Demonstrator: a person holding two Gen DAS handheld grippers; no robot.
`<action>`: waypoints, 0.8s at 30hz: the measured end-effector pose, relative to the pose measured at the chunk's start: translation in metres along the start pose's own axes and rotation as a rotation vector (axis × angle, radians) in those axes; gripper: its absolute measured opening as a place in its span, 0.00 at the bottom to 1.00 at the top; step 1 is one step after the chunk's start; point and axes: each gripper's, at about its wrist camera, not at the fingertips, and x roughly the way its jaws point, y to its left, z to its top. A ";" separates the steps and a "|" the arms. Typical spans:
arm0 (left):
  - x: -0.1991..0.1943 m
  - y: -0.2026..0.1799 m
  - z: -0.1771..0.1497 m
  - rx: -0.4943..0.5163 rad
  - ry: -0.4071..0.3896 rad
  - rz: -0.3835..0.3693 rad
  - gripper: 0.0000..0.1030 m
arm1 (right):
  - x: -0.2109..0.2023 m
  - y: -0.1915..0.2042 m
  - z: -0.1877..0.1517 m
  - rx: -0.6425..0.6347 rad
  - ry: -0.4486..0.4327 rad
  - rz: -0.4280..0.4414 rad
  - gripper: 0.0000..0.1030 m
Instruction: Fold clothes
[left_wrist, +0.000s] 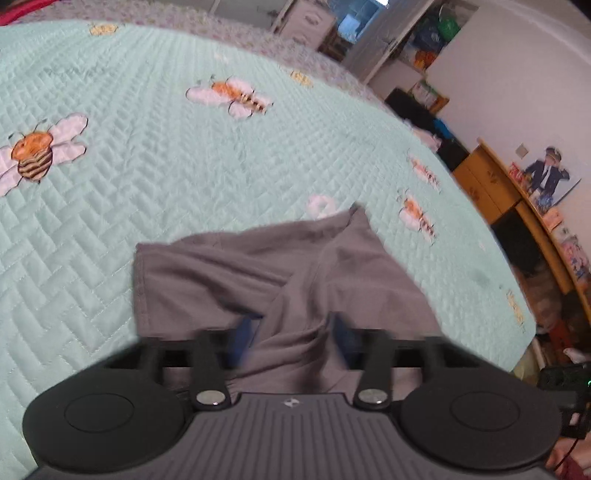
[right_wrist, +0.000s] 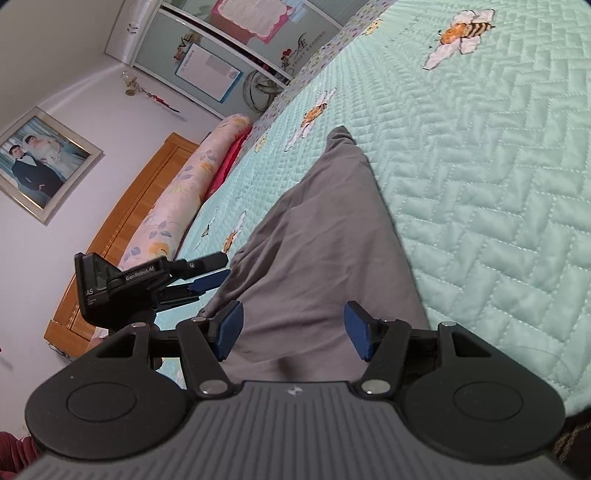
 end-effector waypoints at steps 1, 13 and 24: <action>0.003 0.002 -0.002 0.016 0.006 0.058 0.11 | 0.000 -0.002 -0.001 0.003 -0.001 0.002 0.60; -0.017 -0.010 -0.008 0.016 -0.047 -0.067 0.70 | -0.002 -0.004 0.002 0.008 -0.005 0.017 0.60; -0.008 0.001 -0.009 -0.017 -0.047 -0.007 0.12 | -0.005 -0.001 0.021 -0.062 -0.004 0.010 0.60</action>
